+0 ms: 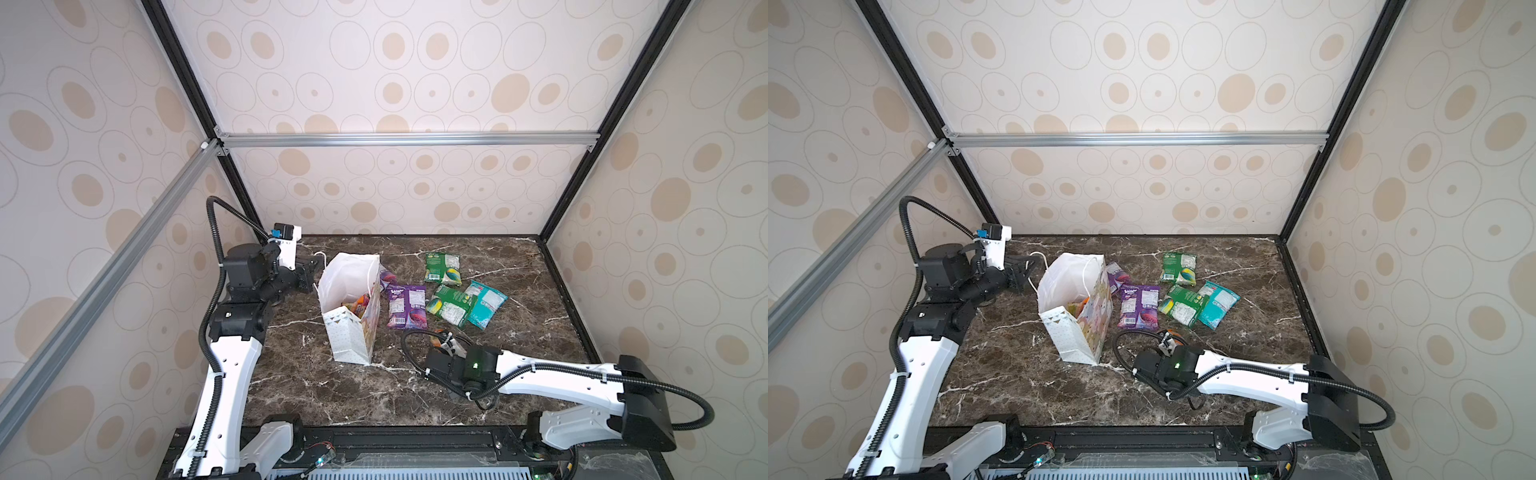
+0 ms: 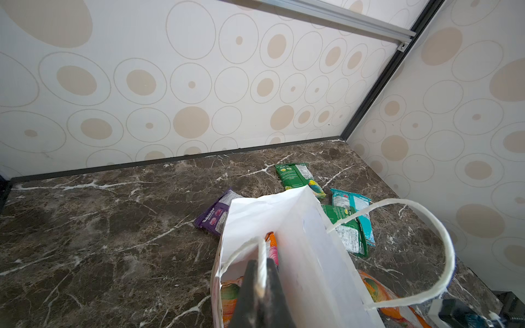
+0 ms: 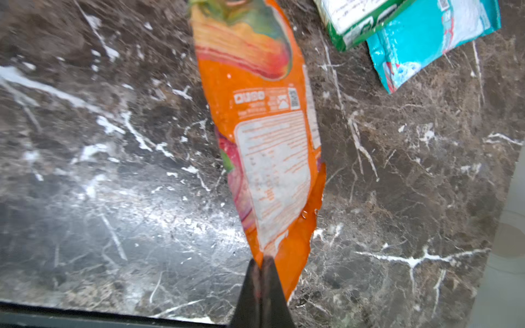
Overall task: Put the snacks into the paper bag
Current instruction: 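Lift the orange packet with the right gripper and swing it up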
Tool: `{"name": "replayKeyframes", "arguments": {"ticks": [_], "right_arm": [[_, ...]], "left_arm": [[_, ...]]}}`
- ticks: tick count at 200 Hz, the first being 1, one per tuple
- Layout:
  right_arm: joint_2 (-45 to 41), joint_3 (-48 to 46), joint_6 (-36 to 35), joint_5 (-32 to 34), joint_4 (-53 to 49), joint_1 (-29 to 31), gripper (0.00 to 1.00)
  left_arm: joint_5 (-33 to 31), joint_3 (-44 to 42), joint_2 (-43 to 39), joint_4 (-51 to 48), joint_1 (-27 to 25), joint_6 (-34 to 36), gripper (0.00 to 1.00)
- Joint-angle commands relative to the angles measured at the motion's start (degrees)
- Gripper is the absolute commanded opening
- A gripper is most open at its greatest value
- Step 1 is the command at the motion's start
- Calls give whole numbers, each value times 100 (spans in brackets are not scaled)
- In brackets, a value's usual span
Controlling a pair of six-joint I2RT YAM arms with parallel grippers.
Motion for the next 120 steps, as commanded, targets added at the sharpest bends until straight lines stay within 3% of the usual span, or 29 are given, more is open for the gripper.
{"name": "replayKeyframes", "arguments": {"ticks": [1,49,120], "right_arm": [[91,132,-139,-29,85,14,0],[-144,403,-446,4,54,-257,0],[-1080,465,-1181,-707,750,-1192,0]], "left_arm": [[58,67,-137,125,45,80,0],[94,89,-92,92,42,89,0],[97,59,-110,146,46,72,0]]}}
